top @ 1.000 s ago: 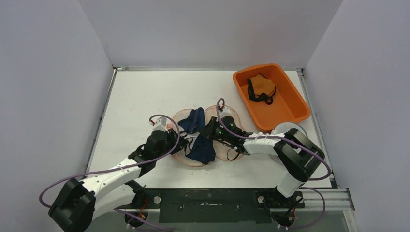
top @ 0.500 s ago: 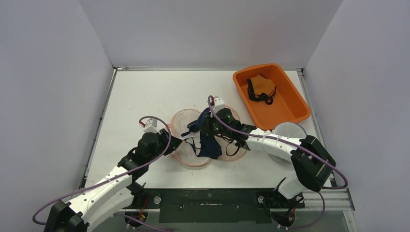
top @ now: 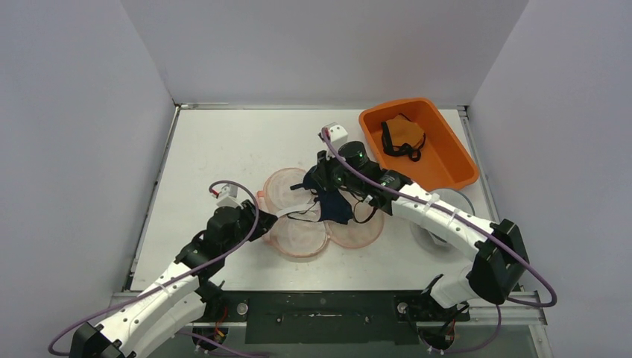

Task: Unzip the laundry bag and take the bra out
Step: Pick up the bra from the laundry bag, then place the bra in the bin.

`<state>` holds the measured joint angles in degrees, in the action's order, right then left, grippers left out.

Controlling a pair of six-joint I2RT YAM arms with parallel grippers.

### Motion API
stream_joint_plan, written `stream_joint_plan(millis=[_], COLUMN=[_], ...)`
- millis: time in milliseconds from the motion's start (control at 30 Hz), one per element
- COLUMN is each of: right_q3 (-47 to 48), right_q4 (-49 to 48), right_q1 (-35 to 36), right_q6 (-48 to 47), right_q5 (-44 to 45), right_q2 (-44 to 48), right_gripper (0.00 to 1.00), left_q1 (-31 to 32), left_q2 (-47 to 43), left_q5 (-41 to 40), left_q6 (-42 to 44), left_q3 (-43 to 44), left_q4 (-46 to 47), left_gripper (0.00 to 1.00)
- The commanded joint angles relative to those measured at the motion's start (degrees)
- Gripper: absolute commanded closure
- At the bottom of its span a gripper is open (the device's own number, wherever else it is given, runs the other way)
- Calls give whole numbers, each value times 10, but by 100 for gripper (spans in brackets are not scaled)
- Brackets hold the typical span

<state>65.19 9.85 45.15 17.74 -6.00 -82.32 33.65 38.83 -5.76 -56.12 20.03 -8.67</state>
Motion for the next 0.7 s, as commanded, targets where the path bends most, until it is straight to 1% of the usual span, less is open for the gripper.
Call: stream_joint_plan(millis=[0,200,533,667], right_q3=[53,119,273,336], right_q4=[49,101,188,200], right_q1=[-11,-36,-100,-122], right_q6=[-42,-68,-115,-121], right_q5=[20,33,32,31], right_q2=[31,38,14,6], right_gripper=[95,95,95,95], left_q1=[-3,-4,-6,-7], left_q2=[-14,-21,-43,-40], left_q5=[0,6,11,16], left_q6=[9,10,13,14], left_q3=[25,25,29,30], left_q4=[-1,-7,-17,-17], left_gripper=[69,69,67,66])
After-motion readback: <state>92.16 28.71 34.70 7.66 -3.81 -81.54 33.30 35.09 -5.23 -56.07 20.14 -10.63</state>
